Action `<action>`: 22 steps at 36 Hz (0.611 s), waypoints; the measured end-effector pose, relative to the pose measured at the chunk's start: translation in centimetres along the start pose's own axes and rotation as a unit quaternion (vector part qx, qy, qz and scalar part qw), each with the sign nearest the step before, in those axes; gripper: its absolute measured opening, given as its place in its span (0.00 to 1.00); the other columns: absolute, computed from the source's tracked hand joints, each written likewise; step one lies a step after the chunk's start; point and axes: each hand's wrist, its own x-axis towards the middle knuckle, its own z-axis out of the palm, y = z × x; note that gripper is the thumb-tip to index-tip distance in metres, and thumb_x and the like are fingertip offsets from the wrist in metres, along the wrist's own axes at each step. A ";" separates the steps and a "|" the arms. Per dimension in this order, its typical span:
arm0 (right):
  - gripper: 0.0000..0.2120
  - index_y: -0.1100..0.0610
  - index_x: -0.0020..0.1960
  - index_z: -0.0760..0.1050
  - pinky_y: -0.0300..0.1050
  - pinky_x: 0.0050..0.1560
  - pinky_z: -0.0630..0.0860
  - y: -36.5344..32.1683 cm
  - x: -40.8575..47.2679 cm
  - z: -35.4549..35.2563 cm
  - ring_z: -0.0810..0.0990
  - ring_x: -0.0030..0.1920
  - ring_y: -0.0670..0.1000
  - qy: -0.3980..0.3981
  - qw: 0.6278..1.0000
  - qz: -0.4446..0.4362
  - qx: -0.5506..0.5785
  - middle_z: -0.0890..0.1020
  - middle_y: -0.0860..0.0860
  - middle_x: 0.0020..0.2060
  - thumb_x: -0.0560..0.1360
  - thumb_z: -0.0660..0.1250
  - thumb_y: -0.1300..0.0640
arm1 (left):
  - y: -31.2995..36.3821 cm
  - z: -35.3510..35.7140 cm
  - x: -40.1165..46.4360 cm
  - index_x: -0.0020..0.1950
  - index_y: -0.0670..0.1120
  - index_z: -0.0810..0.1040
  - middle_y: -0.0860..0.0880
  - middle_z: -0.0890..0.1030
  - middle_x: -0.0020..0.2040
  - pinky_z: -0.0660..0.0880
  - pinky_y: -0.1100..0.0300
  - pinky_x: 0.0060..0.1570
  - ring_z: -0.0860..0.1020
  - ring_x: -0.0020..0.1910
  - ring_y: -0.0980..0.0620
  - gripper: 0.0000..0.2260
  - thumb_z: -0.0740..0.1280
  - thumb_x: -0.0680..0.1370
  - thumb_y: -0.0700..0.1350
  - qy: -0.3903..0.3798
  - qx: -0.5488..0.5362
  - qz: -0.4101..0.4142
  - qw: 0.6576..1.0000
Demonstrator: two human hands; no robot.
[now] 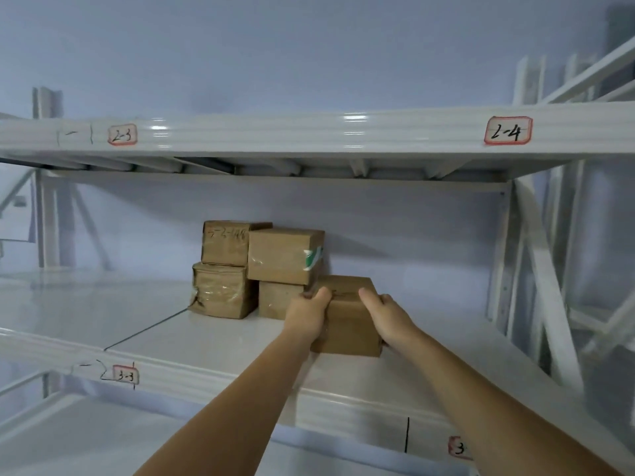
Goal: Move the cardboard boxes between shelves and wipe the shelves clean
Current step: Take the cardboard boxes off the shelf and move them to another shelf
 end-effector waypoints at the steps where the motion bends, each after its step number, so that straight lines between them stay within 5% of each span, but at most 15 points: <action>1: 0.27 0.55 0.67 0.71 0.52 0.60 0.75 0.0 0.4 0.2 0.79 0.54 0.54 0.002 1.000 0.002 0.002 0.79 0.51 0.53 0.81 0.56 0.35 | -0.2 -0.1 0.6 0.47 0.42 0.81 0.44 0.84 0.44 0.77 0.53 0.47 0.82 0.45 0.44 0.17 0.68 0.78 0.57 -0.002 0.007 0.005 1.000; 11: 0.24 0.59 0.66 0.73 0.47 0.53 0.68 -0.1 3.1 1.9 0.75 0.52 0.55 0.052 0.998 0.018 0.003 0.76 0.55 0.53 0.85 0.53 0.41 | -1.6 -0.6 4.9 0.45 0.45 0.82 0.47 0.84 0.42 0.78 0.52 0.49 0.82 0.44 0.48 0.23 0.68 0.76 0.66 0.019 0.090 0.049 0.995; 17: 0.28 0.61 0.70 0.71 0.48 0.57 0.71 -0.5 3.8 2.4 0.75 0.54 0.56 0.065 0.997 0.042 0.005 0.77 0.57 0.57 0.84 0.53 0.39 | -1.7 -2.4 5.5 0.46 0.44 0.82 0.45 0.86 0.43 0.81 0.54 0.49 0.84 0.43 0.48 0.23 0.70 0.76 0.65 -0.079 0.099 0.050 0.991; 22: 0.34 0.60 0.72 0.67 0.53 0.65 0.72 -1.0 4.1 3.1 0.76 0.63 0.60 0.070 0.995 0.075 0.020 0.76 0.59 0.65 0.81 0.54 0.33 | -2.8 -3.7 6.4 0.38 0.46 0.82 0.49 0.84 0.34 0.80 0.54 0.43 0.83 0.39 0.48 0.24 0.71 0.74 0.68 -0.034 0.200 0.085 0.976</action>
